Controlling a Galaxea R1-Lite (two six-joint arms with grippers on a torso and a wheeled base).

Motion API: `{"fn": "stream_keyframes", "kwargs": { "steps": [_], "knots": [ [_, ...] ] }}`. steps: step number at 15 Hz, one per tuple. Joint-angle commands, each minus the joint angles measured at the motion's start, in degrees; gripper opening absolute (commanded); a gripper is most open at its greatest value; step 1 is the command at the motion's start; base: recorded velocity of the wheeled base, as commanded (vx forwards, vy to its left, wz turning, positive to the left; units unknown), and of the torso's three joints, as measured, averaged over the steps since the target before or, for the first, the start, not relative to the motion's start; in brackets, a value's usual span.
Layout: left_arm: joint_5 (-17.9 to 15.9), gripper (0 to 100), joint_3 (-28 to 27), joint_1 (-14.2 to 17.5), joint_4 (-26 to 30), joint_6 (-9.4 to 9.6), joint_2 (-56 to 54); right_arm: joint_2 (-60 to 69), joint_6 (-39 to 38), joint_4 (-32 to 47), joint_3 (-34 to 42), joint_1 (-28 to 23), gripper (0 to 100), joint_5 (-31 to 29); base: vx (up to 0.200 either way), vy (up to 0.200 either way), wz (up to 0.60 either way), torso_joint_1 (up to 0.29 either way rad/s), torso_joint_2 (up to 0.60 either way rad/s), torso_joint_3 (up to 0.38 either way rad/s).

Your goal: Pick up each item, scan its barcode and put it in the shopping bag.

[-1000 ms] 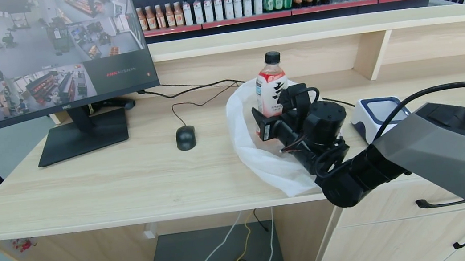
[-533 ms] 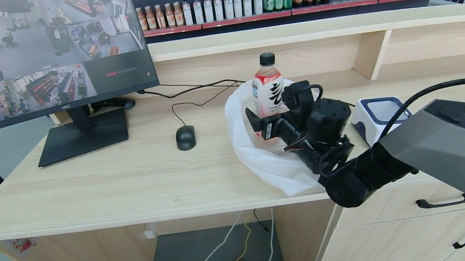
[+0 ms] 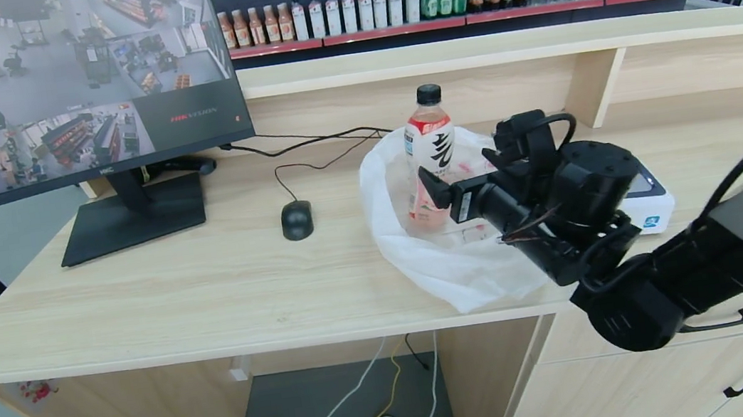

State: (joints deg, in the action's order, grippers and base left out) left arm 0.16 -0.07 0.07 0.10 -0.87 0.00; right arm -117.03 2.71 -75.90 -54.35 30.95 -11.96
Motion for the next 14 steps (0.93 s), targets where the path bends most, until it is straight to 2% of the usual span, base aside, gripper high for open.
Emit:
{"fn": "stream_keyframes", "kwargs": {
  "steps": [1, 3, 5, 6, 7, 12, 14],
  "knots": [
    [0.02, 100, -0.01, 0.01, -0.01, -0.01, 0.0, 9.54, 0.11, -1.09, 8.03, 0.25, 100, 0.09, 0.0, 0.0, 0.0, 0.0, 0.0, 0.0],
    [0.02, 100, -0.01, 0.01, -0.01, -0.01, 0.0, 12.53, -0.6, -1.45, 12.25, 1.3, 100, 0.36, 0.0, 0.0, 0.0, 0.0, 0.0, 0.0],
    [0.02, 100, 0.07, 0.01, -0.01, -0.01, 0.0, 11.82, -4.02, -9.0, 18.22, 4.47, 100, -0.08, 0.0, 0.0, 0.0, 0.0, 0.0, 0.0],
    [0.02, 100, 0.07, 0.01, -0.01, -0.01, 0.0, 10.68, -4.11, -13.4, 20.33, 4.64, 100, -0.08, -0.2, 0.0, 0.0, 0.002, 0.0, 0.002],
    [0.02, 100, -0.01, 0.01, -0.01, -0.01, 0.0, 9.72, -4.2, -14.1, 21.65, 4.73, 100, -0.08, -0.2, 0.0, 0.0, -0.007, 0.0, 0.007],
    [0.02, 100, -0.01, 0.01, -0.01, -0.01, 0.0, 11.82, -4.46, -14.1, 22.79, 5.79, 100, -0.08, 0.0, 0.0, 0.0, 0.0, 0.0, 0.0],
    [0.02, 100, -0.01, 0.01, 0.08, 0.78, 0.0, 12.0, -4.46, -14.1, 23.85, 5.96, 100, -0.08, 0.0, 0.0, 0.0, 0.0, 0.0, 0.0]
  ]
}}
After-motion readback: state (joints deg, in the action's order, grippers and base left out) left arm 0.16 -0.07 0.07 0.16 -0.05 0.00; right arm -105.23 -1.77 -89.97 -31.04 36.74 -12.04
